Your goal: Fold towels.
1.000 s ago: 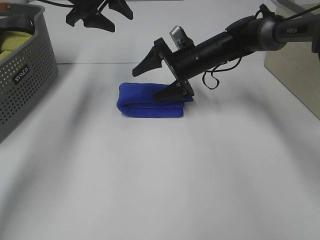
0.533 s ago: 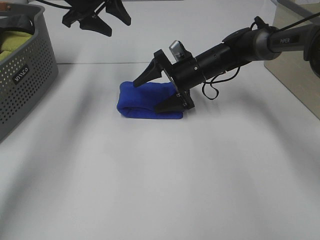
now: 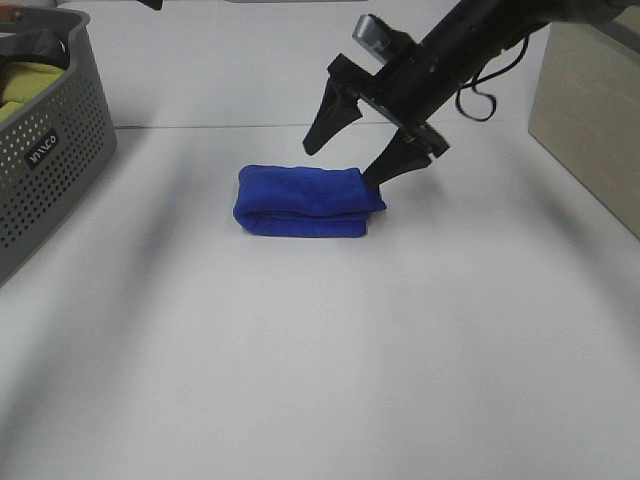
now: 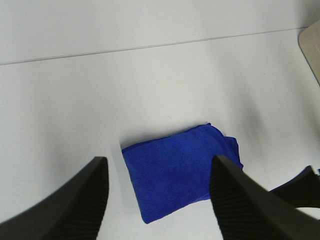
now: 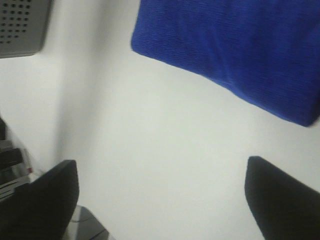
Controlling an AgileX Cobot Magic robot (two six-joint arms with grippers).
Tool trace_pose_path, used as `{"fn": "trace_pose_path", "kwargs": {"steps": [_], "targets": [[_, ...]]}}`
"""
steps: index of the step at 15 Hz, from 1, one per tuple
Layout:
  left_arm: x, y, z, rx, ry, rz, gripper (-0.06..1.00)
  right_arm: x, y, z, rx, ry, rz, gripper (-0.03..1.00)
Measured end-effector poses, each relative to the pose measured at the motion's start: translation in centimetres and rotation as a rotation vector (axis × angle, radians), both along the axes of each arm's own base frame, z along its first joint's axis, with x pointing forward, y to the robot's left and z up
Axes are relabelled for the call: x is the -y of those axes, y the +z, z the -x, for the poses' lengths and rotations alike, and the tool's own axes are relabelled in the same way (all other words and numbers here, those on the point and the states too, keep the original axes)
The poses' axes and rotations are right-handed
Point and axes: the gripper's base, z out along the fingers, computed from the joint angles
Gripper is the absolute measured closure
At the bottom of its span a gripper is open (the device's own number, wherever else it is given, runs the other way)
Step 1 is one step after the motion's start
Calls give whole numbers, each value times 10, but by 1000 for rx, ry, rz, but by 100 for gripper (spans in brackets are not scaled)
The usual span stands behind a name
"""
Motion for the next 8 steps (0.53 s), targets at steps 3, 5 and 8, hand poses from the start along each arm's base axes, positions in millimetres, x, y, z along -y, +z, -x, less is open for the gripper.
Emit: {"fn": "trace_pose_path", "kwargs": {"steps": [3, 5, 8], "targets": [[-8, 33, 16, 77, 18, -44, 37, 20, 53, 14, 129, -35, 175, 12], [-14, 50, 31, 101, 19, -74, 37, 30, 78, 27, 188, -46, 235, 12], [-33, 68, 101, 43, 8, -167, 37, 54, 133, 84, 291, -57, 306, 12]]}}
